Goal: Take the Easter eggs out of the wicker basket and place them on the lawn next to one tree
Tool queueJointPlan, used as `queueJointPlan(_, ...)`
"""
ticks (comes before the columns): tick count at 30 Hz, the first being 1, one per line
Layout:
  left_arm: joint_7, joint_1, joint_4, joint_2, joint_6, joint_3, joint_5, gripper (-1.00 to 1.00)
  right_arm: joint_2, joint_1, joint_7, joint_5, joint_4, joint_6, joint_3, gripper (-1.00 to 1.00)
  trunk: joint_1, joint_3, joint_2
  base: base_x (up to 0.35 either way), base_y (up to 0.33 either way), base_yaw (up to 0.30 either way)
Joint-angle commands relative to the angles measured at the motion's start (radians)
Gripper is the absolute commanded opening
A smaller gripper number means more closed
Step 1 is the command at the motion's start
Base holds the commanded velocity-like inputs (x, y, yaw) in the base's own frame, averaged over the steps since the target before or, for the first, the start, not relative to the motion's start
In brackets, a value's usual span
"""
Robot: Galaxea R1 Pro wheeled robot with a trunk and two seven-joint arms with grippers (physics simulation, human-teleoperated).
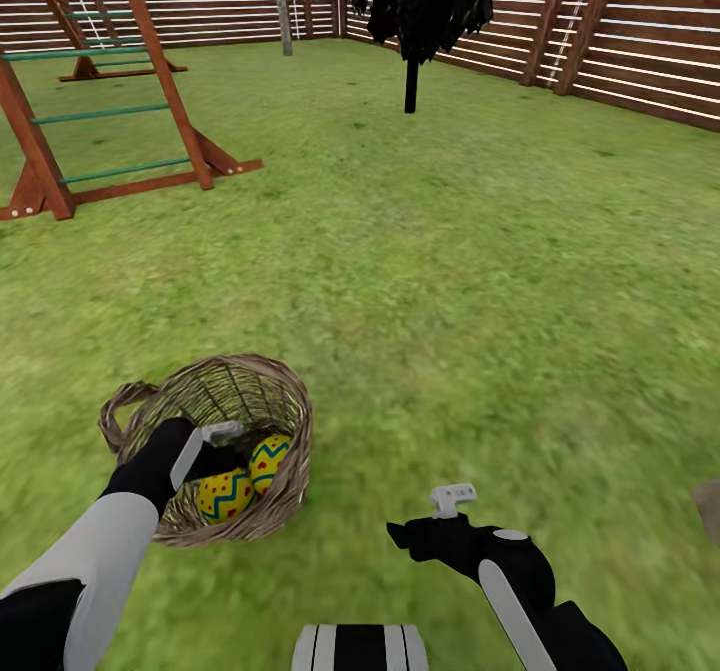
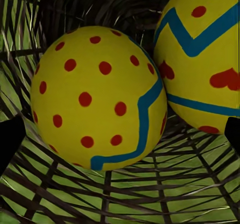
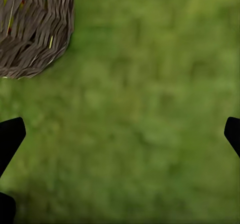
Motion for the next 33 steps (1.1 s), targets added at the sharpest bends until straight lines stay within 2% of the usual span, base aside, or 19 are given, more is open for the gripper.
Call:
queueJointPlan(1,0.002,0.000,-0.005,0.000,0.005,0.002,0.007,1.00,-0.001,-0.001,-0.010,-0.010,-0.001,0.003,0.002,1.00,0.000,-0.001,0.000,0.000,0.000,0.000)
queueJointPlan(5,0.003,0.001,-0.017,0.000,0.005,0.002,0.007,1.00,-0.001,-0.001,-0.010,-0.010,-0.001,0.003,0.002,1.00,0.002,-0.016,-0.001,0.000,0.000,0.000)
queueJointPlan(13,0.004,0.002,-0.028,0.000,0.004,0.002,0.008,1.00,0.000,-0.001,-0.010,-0.010,-0.001,0.003,0.003,1.00,0.002,-0.016,-0.001,0.000,0.000,0.000)
queueJointPlan(21,0.004,0.002,-0.030,0.000,0.003,0.004,0.008,1.00,0.000,0.000,-0.010,-0.010,-0.001,0.003,0.003,1.00,0.005,-0.047,-0.003,0.000,0.000,0.000)
queueJointPlan(28,0.004,0.002,-0.032,0.000,0.003,0.004,0.008,1.00,-0.001,0.000,-0.010,-0.010,-0.001,0.003,0.003,1.00,0.005,-0.047,-0.003,0.000,0.000,0.000)
queueJointPlan(33,0.004,0.003,-0.047,0.000,0.004,0.004,0.008,1.00,0.000,0.000,-0.010,-0.010,-0.001,0.003,0.002,1.00,0.007,-0.066,-0.004,0.000,0.000,0.000)
